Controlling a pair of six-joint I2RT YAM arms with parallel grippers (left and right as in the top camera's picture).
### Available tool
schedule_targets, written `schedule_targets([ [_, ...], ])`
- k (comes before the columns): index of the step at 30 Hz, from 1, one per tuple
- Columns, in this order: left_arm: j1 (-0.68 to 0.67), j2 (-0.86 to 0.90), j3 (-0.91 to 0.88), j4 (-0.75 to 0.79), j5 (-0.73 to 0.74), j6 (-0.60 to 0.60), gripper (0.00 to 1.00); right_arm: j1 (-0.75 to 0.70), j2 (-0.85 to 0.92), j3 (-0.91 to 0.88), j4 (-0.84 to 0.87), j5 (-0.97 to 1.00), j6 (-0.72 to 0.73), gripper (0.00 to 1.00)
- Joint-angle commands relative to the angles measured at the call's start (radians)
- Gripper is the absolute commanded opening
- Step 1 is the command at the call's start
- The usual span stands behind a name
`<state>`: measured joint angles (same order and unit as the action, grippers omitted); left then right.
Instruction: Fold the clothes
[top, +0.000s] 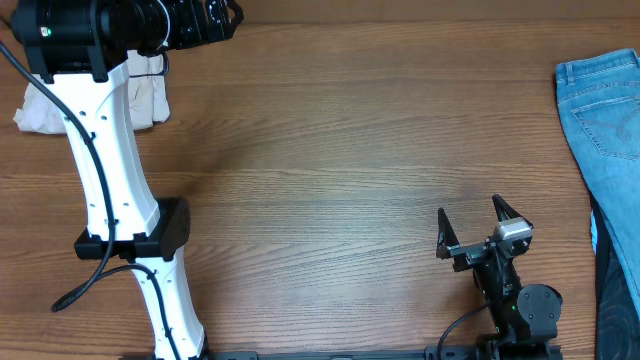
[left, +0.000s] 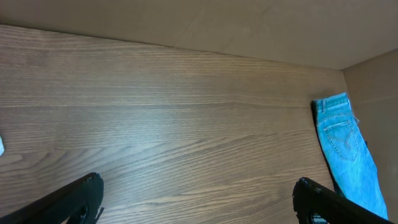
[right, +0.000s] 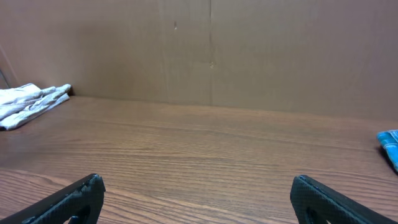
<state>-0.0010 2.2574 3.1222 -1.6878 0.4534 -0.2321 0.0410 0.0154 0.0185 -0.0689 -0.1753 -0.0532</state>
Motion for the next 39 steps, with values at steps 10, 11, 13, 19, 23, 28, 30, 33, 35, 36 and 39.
schedule_targets([
  [10,-0.301,-0.322,-0.494,0.066,-0.552,-0.086,1.0,0.004,-0.013,-0.011,0.003,0.009,-0.007,1.0],
  [11,-0.313,-0.356,-0.56,0.099,-0.568,-0.086,1.0,0.004,-0.013,-0.011,0.003,0.009,-0.007,1.0],
  [13,-0.333,-0.439,-0.726,0.19,-0.586,-0.082,1.0,0.004,-0.013,-0.011,0.003,0.009,-0.007,1.0],
  [19,-0.32,-0.665,-1.192,0.446,-0.587,-0.063,1.0,0.004,-0.013,-0.011,0.003,0.009,-0.007,1.0],
  [23,-0.298,-0.802,-1.483,0.593,-0.593,-0.051,1.0,0.004,-0.013,-0.011,0.003,0.009,-0.007,1.0],
  [28,-0.229,-0.981,-1.849,0.807,-0.581,-0.052,1.0,0.004,-0.013,-0.011,0.003,0.009,-0.007,1.0],
  [30,-0.195,-1.054,-1.995,0.907,-0.555,-0.052,1.0,0.004,-0.013,-0.011,0.003,0.009,-0.007,1.0],
  [33,-0.15,-1.168,-2.208,1.07,-0.531,-0.052,1.0,0.004,-0.013,-0.011,0.003,0.009,-0.007,1.0],
  [35,-0.129,-1.246,-2.345,1.203,-0.531,-0.051,1.0,0.003,-0.013,-0.011,0.003,0.009,-0.007,1.0],
  [36,-0.12,-1.288,-2.414,1.28,-0.532,-0.051,1.0,0.004,-0.013,-0.011,0.003,0.009,-0.007,1.0],
  [39,-0.096,-1.424,-2.618,1.525,-0.531,-0.052,1.0,0.004,-0.013,-0.011,0.003,0.009,-0.007,1.0],
])
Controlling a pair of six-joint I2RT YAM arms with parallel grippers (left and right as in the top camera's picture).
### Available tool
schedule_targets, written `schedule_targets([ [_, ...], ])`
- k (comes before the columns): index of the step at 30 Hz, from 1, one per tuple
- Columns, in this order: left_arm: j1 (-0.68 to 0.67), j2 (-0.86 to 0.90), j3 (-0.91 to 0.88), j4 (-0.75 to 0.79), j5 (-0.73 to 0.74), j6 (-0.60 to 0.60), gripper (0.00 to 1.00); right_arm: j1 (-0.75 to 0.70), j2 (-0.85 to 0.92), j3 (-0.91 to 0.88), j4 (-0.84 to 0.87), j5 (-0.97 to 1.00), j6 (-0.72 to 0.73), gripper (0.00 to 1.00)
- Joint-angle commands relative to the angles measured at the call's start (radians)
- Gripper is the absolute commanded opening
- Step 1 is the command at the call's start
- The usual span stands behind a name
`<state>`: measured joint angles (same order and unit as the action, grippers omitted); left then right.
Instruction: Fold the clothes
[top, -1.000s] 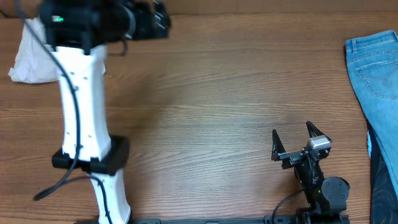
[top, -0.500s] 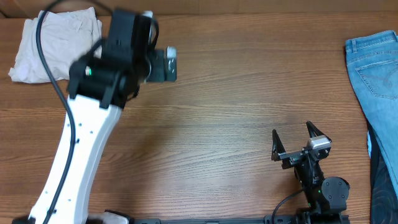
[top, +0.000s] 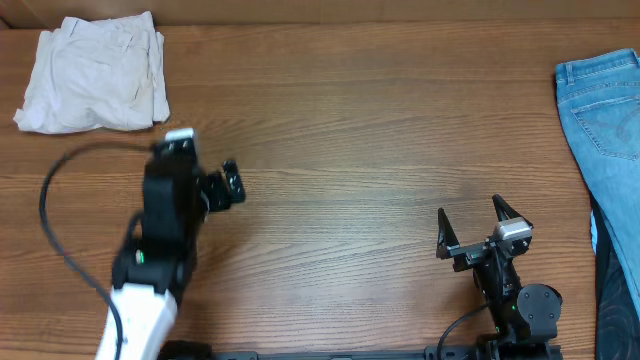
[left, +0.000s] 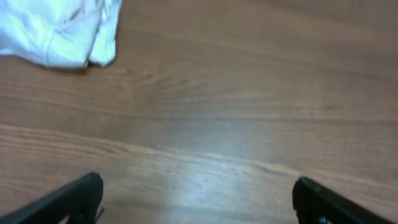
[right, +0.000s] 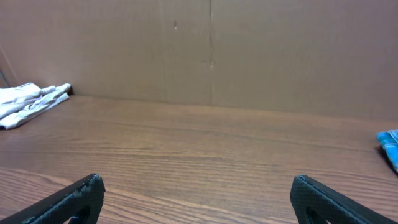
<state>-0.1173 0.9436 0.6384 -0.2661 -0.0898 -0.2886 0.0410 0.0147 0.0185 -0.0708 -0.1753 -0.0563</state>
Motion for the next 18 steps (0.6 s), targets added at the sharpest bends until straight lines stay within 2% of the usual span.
schedule_targets([
  [1,0.029,-0.161,-0.2,0.18,0.013,0.004,1.0,0.003,-0.012,-0.011,0.005,0.009,-0.004,1.0],
  [4,0.047,-0.283,-0.34,0.316,0.013,-0.003,1.0,0.004,-0.012,-0.011,0.005,0.009,-0.004,1.0],
  [8,0.048,-0.402,-0.453,0.406,0.012,-0.004,1.0,0.004,-0.012,-0.011,0.005,0.009,-0.004,1.0],
  [14,0.072,-0.541,-0.555,0.473,0.018,-0.004,1.0,0.003,-0.012,-0.011,0.005,0.009,-0.004,1.0],
  [18,0.1,-0.616,-0.599,0.481,0.071,0.001,1.0,0.004,-0.012,-0.011,0.005,0.009,-0.004,1.0],
])
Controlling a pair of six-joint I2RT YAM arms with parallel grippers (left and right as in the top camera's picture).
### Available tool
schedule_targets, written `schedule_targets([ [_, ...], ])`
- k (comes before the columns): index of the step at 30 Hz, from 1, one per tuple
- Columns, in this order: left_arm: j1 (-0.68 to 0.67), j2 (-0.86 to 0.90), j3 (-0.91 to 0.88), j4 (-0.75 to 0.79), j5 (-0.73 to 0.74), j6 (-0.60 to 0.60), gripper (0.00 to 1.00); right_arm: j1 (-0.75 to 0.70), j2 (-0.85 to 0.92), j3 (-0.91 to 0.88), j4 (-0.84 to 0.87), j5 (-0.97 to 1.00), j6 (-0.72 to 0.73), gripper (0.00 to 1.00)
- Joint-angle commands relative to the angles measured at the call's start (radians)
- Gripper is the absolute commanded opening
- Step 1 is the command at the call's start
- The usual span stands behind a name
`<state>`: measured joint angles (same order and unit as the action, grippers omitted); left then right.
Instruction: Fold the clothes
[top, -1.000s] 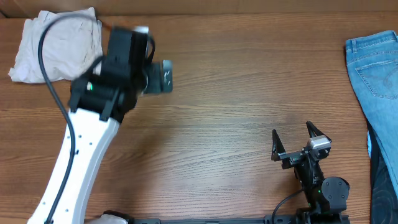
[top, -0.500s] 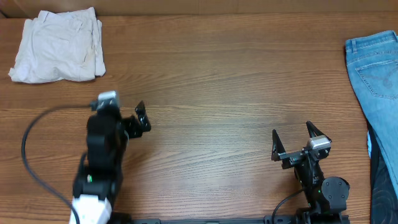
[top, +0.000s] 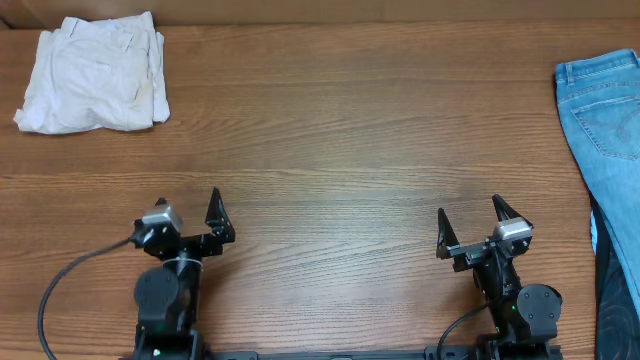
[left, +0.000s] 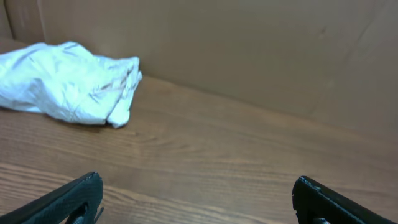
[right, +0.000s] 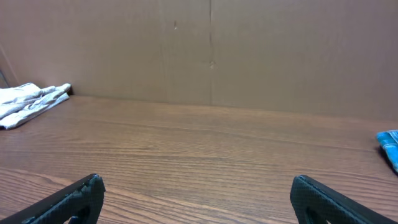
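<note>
A folded white garment (top: 92, 74) lies at the table's far left corner; it shows too in the left wrist view (left: 68, 90) and faintly in the right wrist view (right: 31, 102). Blue jeans (top: 605, 120) lie unfolded along the right edge, with a corner of the jeans (right: 390, 146) in the right wrist view. My left gripper (top: 190, 212) rests open near the front left, nothing between its fingers. My right gripper (top: 472, 222) rests open at the front right, also empty.
The brown wooden table (top: 340, 150) spans the overhead view. A brown cardboard wall (right: 211, 50) stands along its far edge. A dark garment (top: 615, 285) lies under the jeans at the right edge.
My left arm has drawn back from mid-table at the left to its resting place at the front left, gripper still open. The right arm has not moved.
My left arm was stretched out over the white garment at the far left corner, gripper open. Then it stood back at mid-table with the folded garment uncovered. Now it rests at the front edge. The right gripper stayed parked and open throughout.
</note>
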<state>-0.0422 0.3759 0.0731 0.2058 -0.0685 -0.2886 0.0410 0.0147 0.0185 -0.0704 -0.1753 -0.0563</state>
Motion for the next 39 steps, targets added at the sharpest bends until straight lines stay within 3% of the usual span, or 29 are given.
schedule_targets([
  [1,0.035,-0.062,-0.041,0.009,0.073,0.009,1.0,0.004,-0.012,-0.011,0.005,0.009,-0.004,1.0],
  [9,0.095,-0.132,-0.068,-0.064,0.23,0.137,1.0,0.004,-0.012,-0.011,0.005,0.009,-0.004,1.0],
  [21,0.096,-0.256,-0.068,-0.281,0.16,0.135,1.0,0.004,-0.012,-0.011,0.005,0.009,-0.004,1.0],
  [39,0.094,-0.373,-0.068,-0.273,0.163,0.135,1.0,0.004,-0.012,-0.011,0.005,0.009,-0.004,1.0],
])
